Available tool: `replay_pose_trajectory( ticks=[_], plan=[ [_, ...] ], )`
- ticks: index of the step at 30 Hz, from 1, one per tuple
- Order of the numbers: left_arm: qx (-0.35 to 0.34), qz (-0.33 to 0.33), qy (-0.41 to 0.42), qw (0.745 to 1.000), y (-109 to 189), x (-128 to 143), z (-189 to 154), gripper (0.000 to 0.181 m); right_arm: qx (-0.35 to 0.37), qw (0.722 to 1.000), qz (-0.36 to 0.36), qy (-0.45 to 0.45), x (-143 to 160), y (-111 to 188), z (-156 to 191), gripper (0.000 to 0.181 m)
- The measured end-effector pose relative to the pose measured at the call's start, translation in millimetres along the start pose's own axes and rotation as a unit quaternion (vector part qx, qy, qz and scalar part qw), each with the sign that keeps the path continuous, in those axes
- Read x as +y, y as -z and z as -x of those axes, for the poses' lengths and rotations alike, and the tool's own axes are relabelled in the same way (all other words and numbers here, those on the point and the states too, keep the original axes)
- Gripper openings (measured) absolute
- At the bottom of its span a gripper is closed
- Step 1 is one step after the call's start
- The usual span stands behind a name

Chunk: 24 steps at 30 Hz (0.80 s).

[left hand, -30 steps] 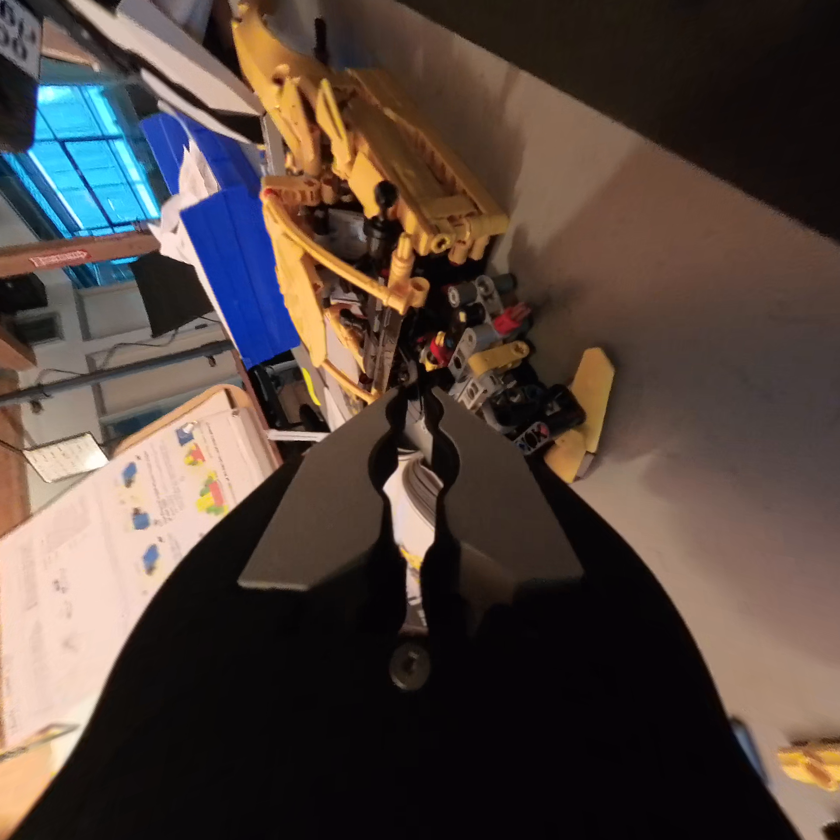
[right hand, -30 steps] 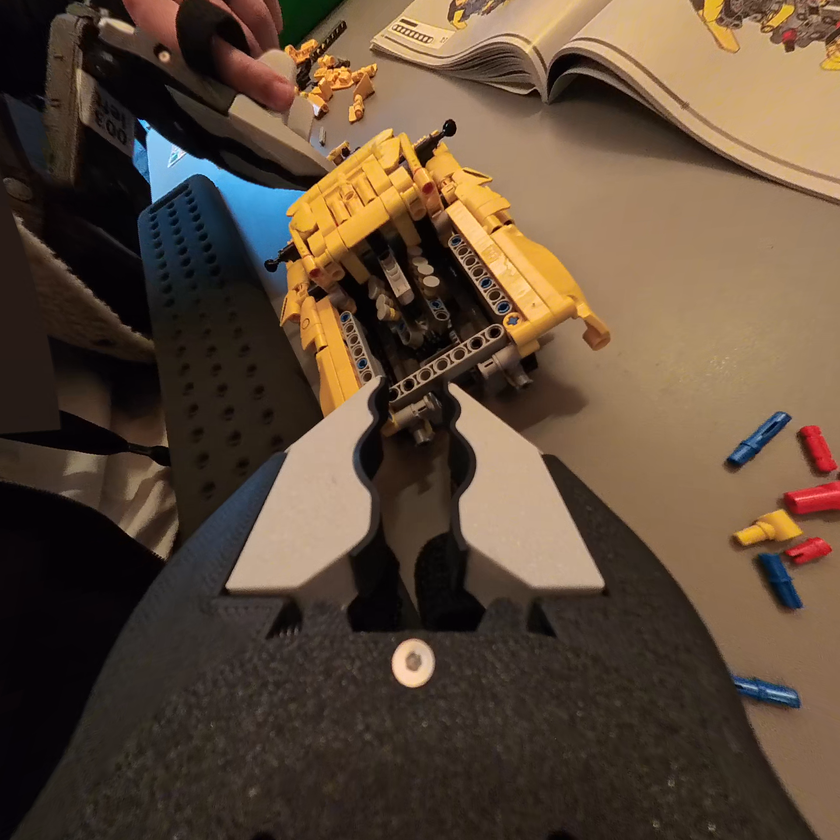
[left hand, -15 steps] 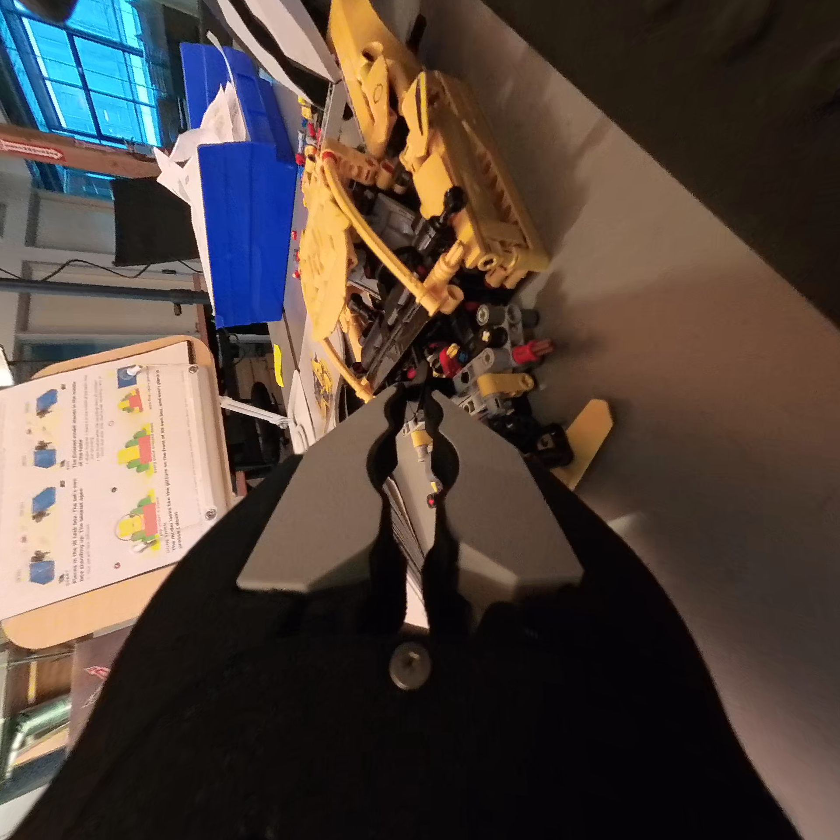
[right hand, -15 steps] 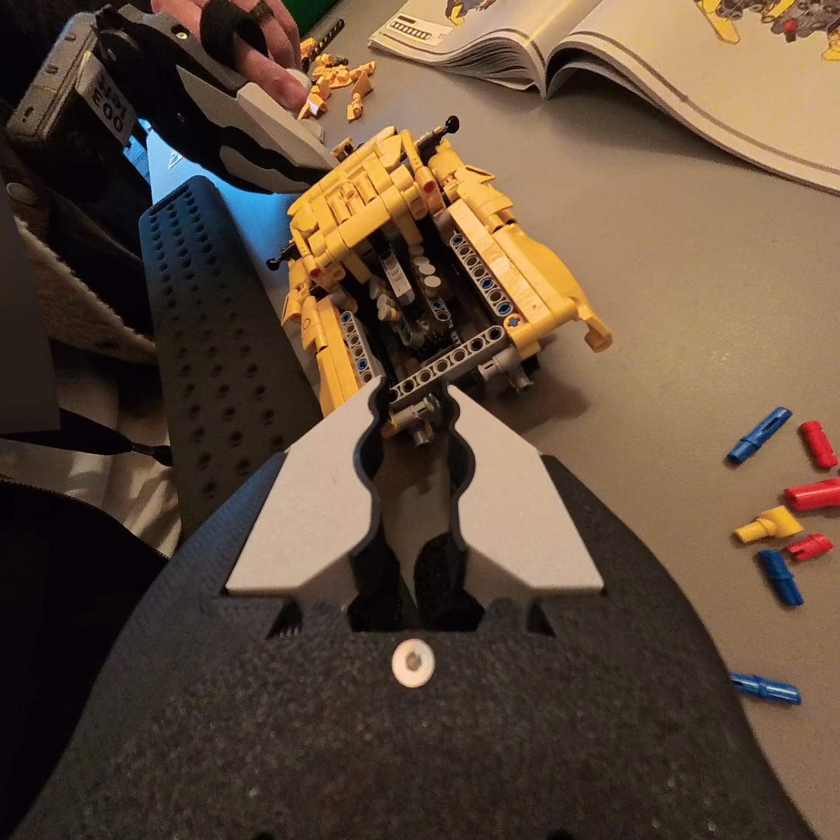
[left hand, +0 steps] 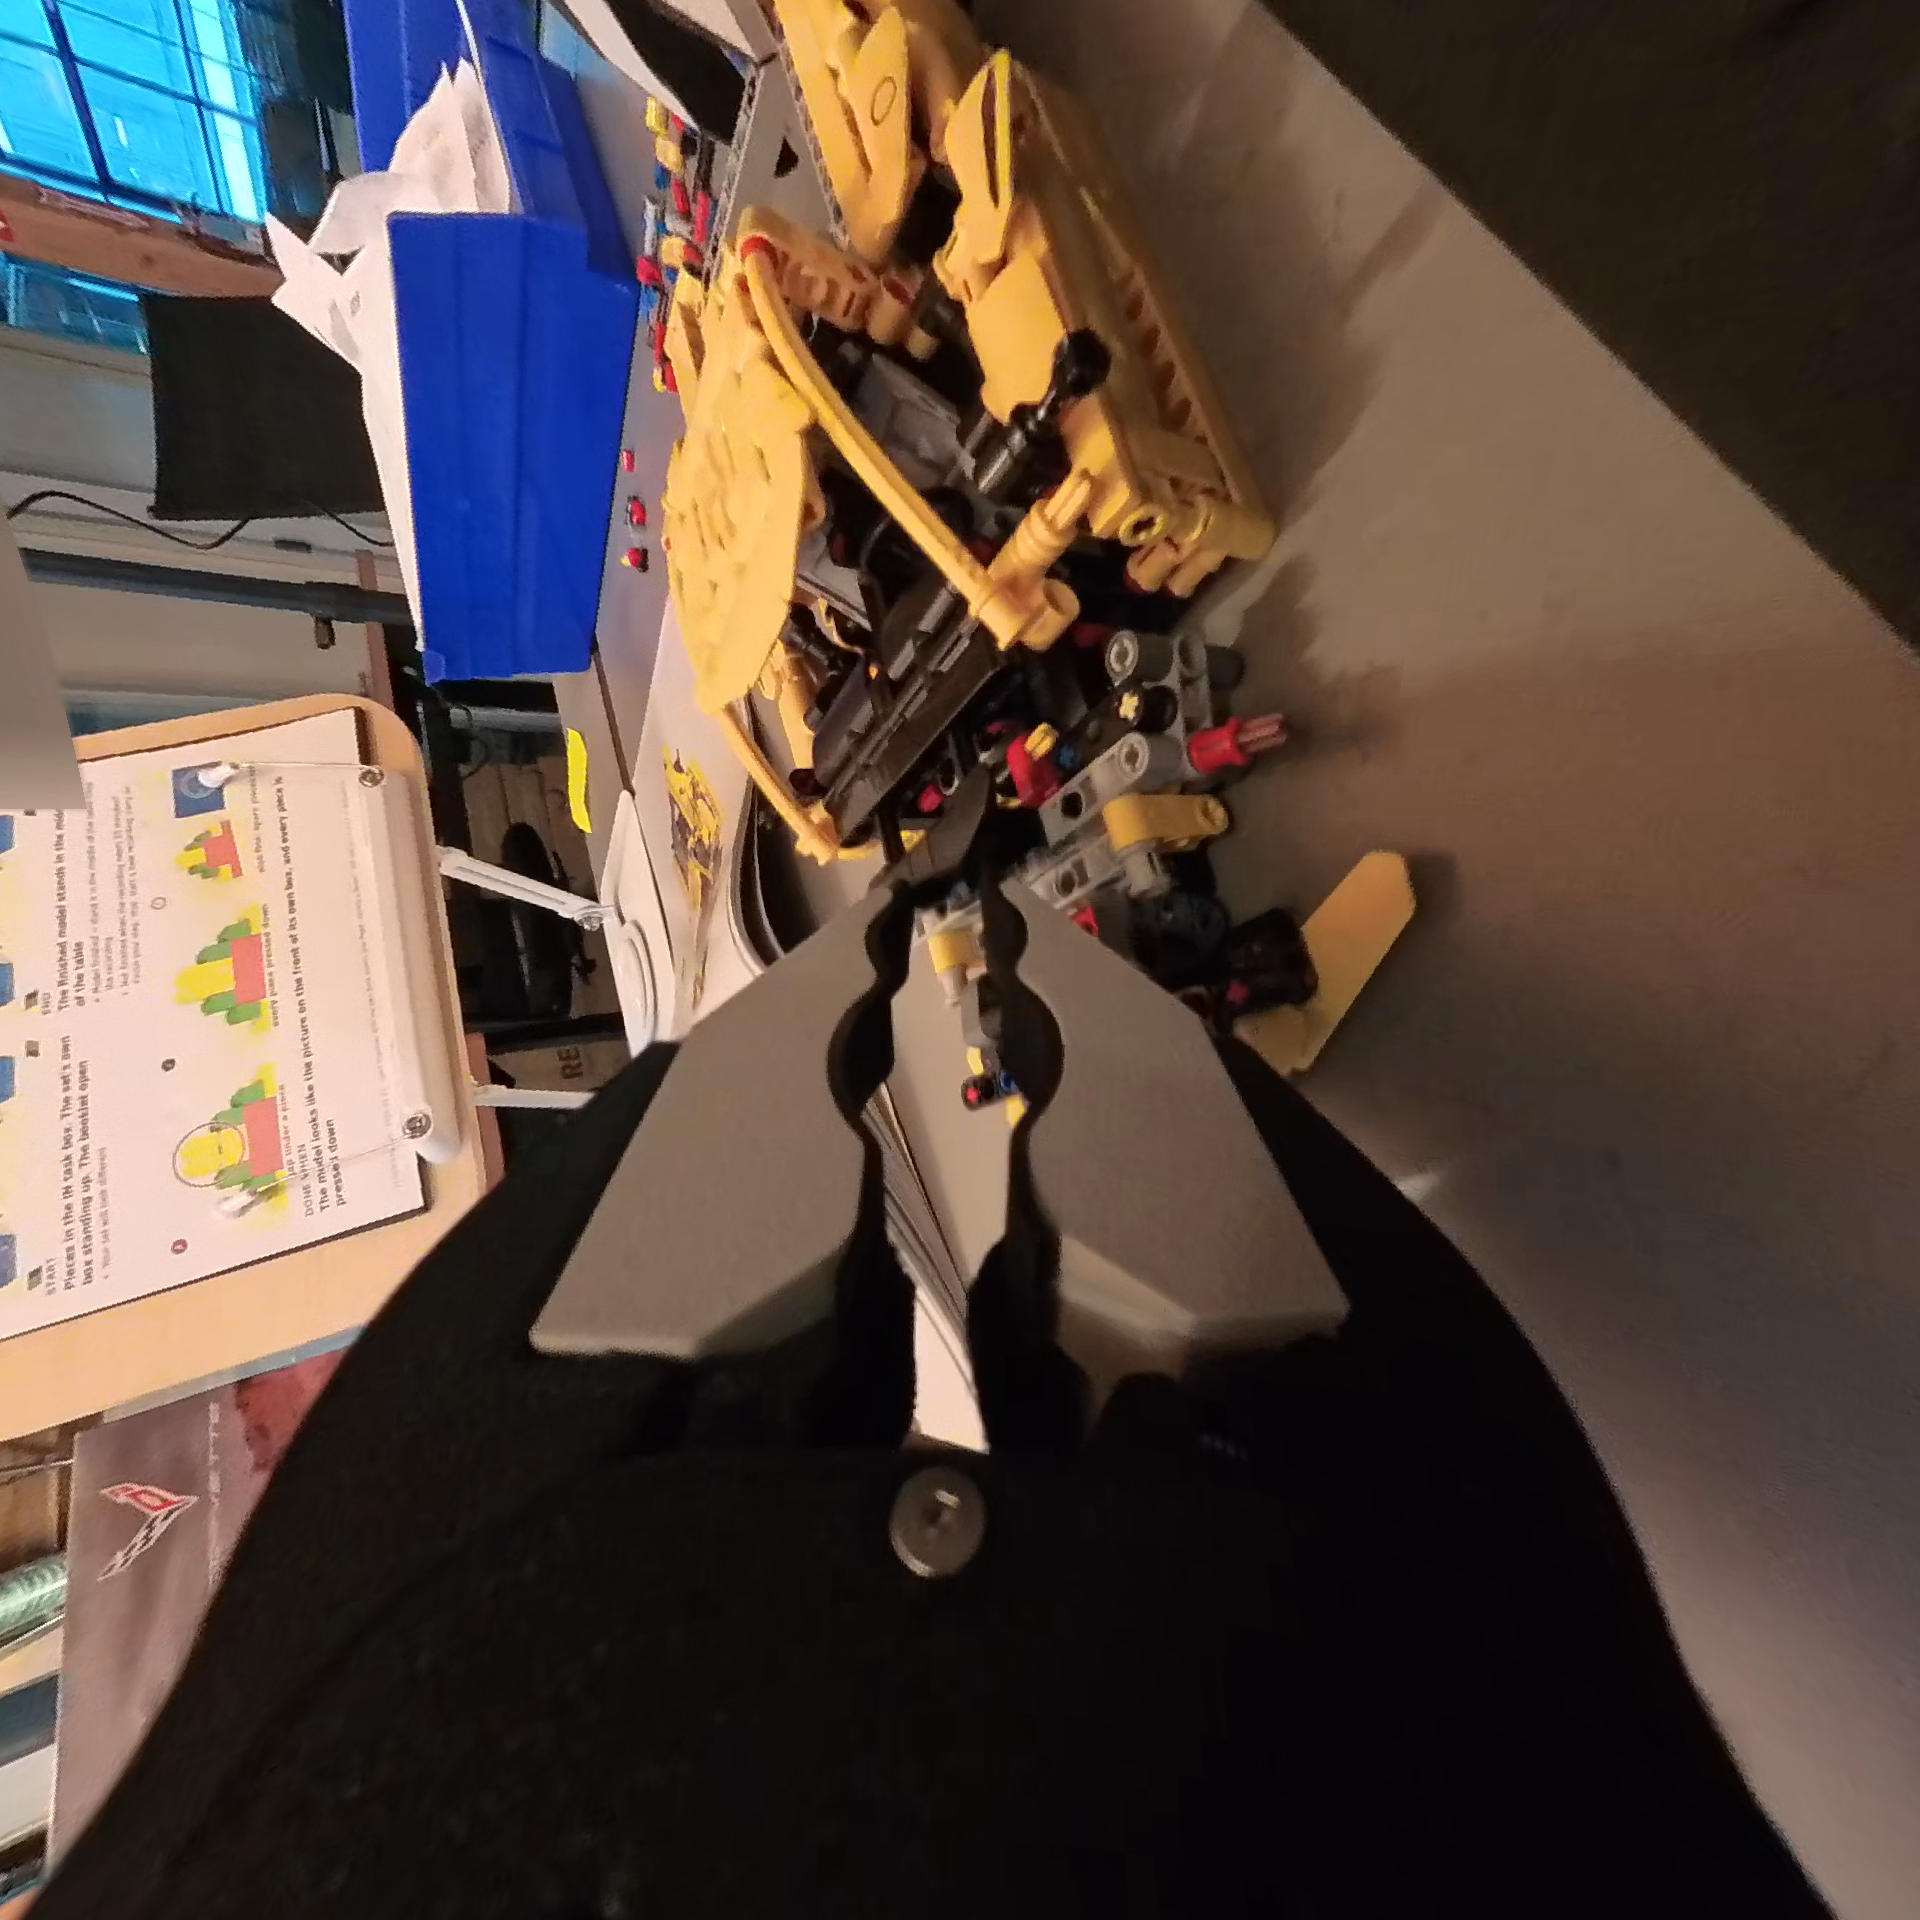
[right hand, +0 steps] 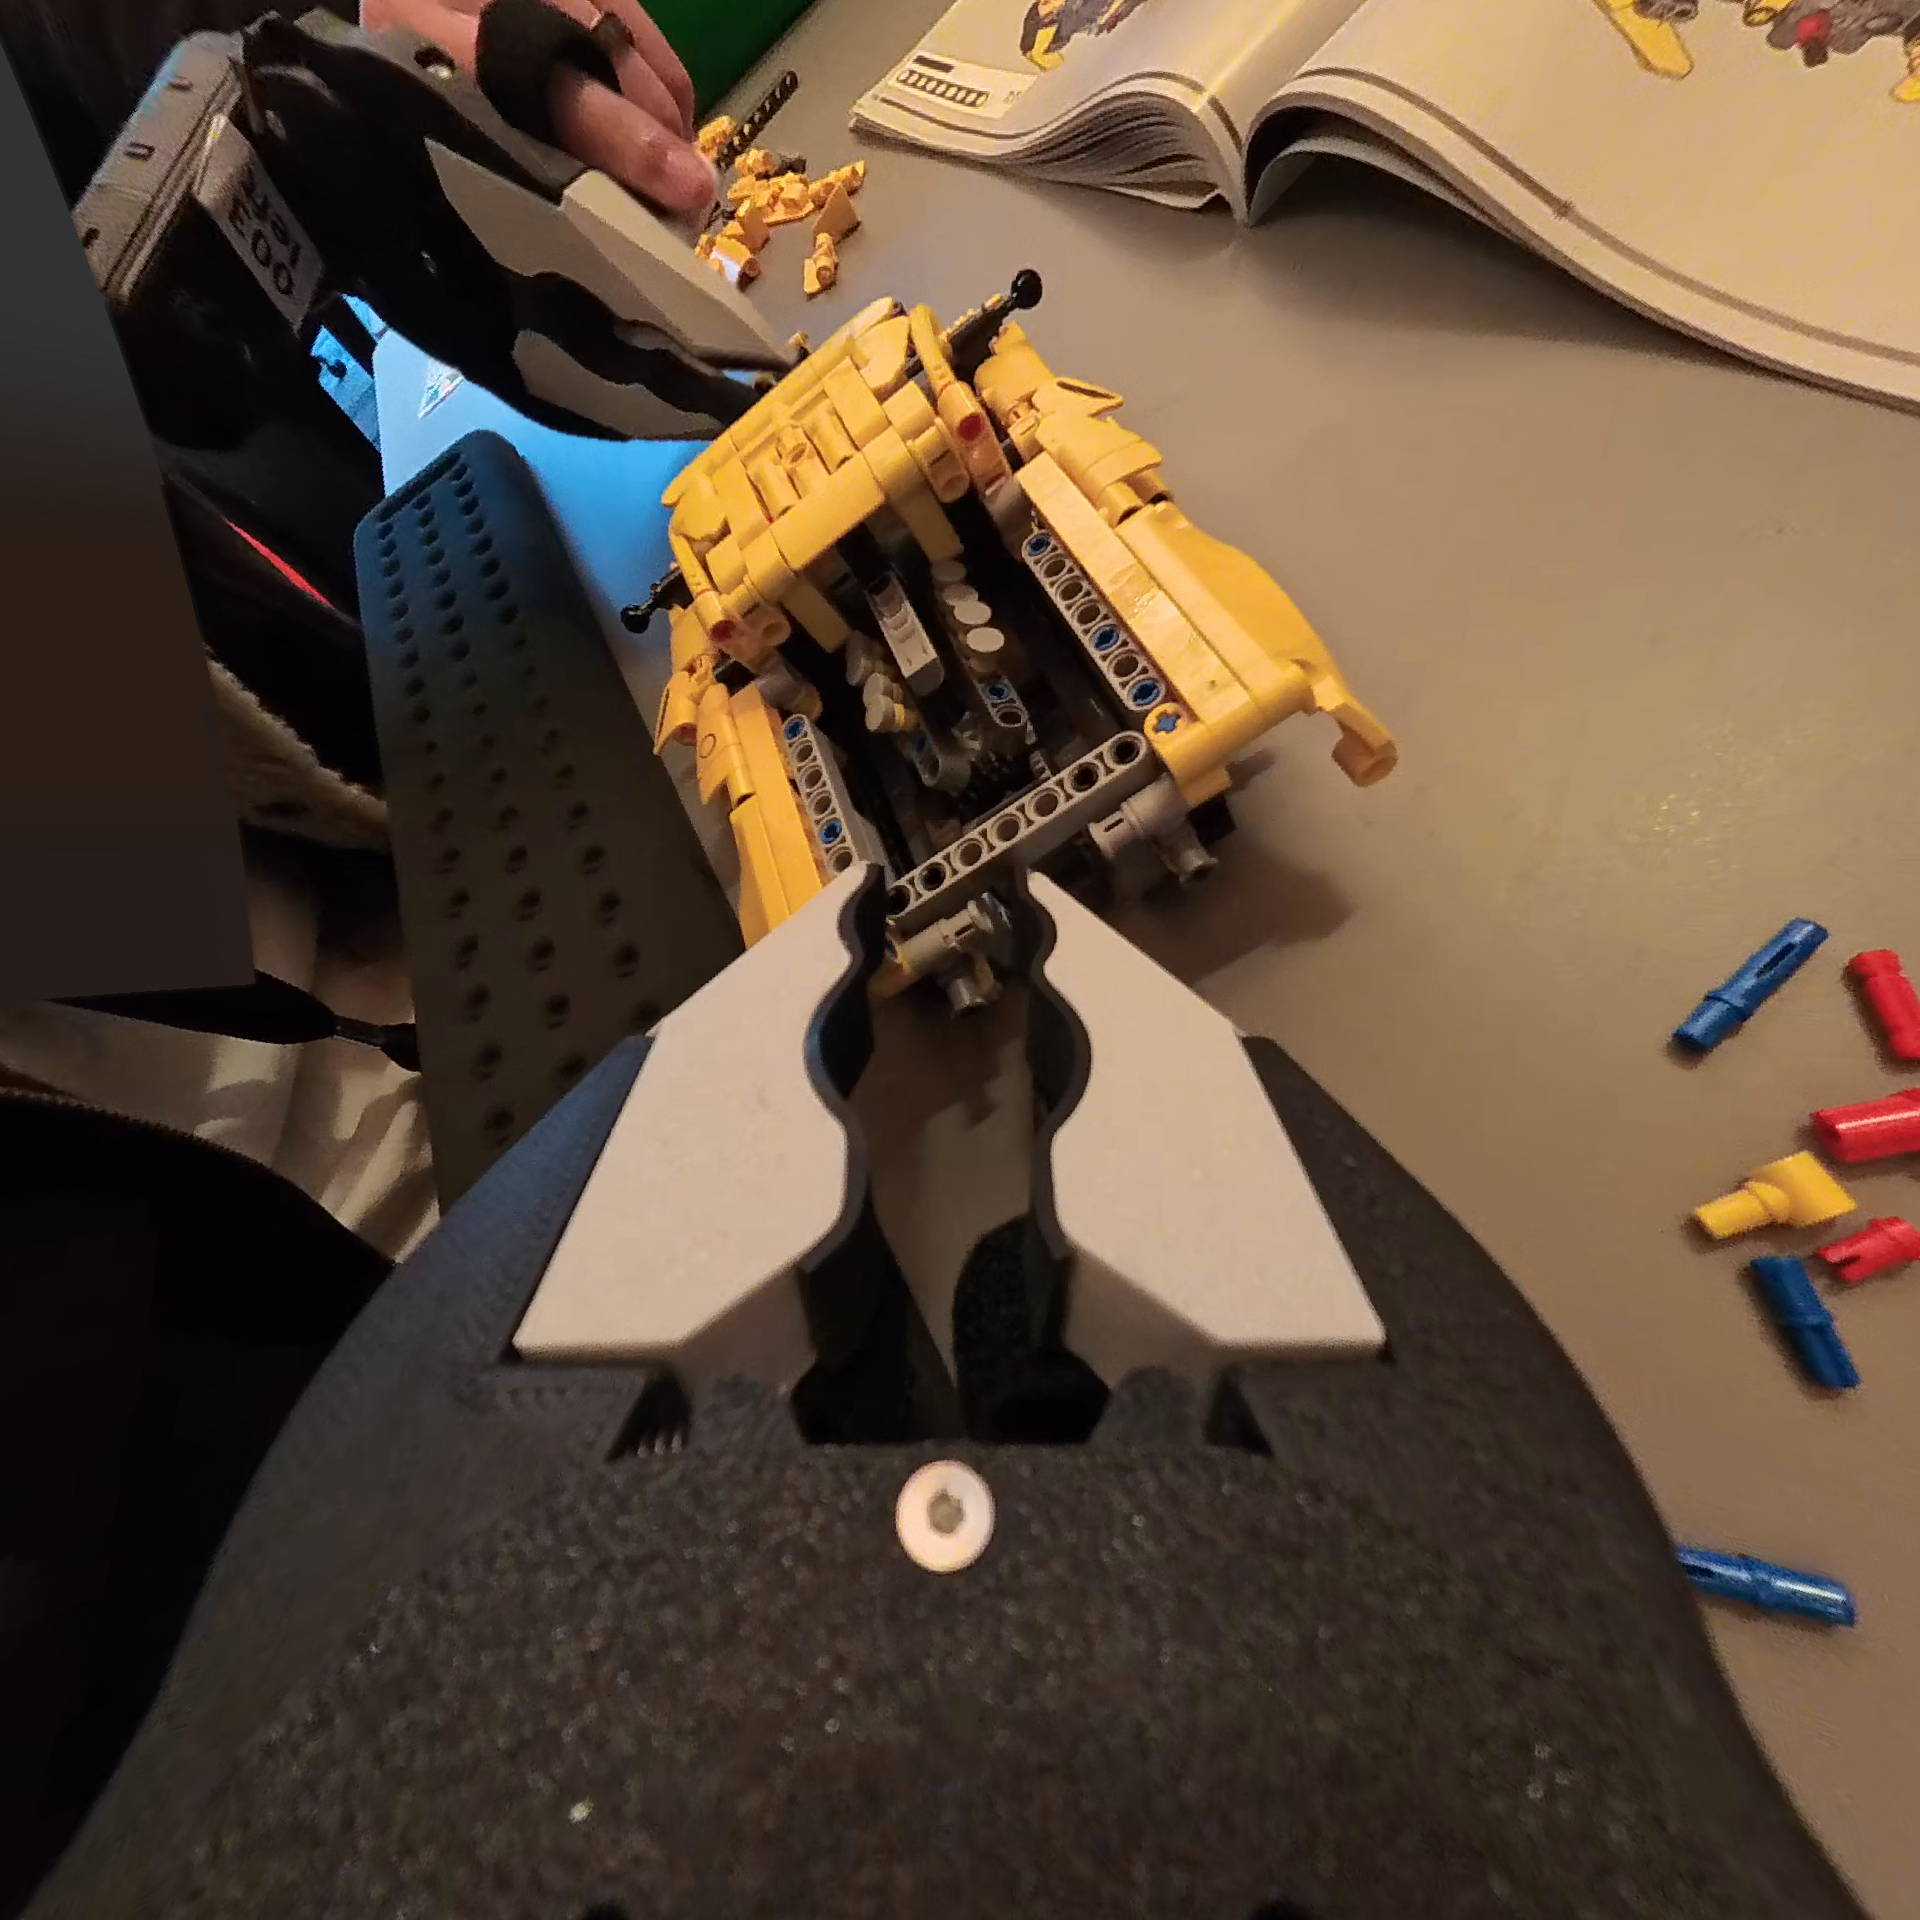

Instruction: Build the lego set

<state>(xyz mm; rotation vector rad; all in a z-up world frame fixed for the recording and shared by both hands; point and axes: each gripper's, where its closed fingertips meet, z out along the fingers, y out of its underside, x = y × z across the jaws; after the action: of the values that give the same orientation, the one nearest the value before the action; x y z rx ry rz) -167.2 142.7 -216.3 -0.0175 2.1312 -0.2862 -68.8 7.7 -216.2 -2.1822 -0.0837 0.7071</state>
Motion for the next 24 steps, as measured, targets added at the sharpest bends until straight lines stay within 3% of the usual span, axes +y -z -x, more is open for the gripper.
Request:
replay_pose_trajectory(
  ticks=[9, 14, 20, 24],
  plan=[
    [-0.004, 0.018, -0.016, 1.000, -4.0, 14.9, 6.5, 0.012, -0.020, 1.000, 0.002, 0.011, 0.4, 5.4, 6.4, 0.029],
    [-0.033, 0.019, -0.075, 0.996, -7.7, 13.9, 13.1, 0.013, -0.005, 0.998, -0.063, -0.012, -21.6, 27.8, -8.8, 0.030],
    [-0.050, 0.015, -0.129, 0.990, -10.8, 12.0, 15.0, 0.014, 0.028, 0.996, -0.043, -0.066, -12.3, 13.3, -26.7, 0.038],
    [-0.052, 0.015, -0.168, 0.984, -12.6, 10.4, 13.3, 0.012, 0.038, 0.996, -0.042, -0.073, -12.5, 13.2, -29.6, 0.033]
  ],
)
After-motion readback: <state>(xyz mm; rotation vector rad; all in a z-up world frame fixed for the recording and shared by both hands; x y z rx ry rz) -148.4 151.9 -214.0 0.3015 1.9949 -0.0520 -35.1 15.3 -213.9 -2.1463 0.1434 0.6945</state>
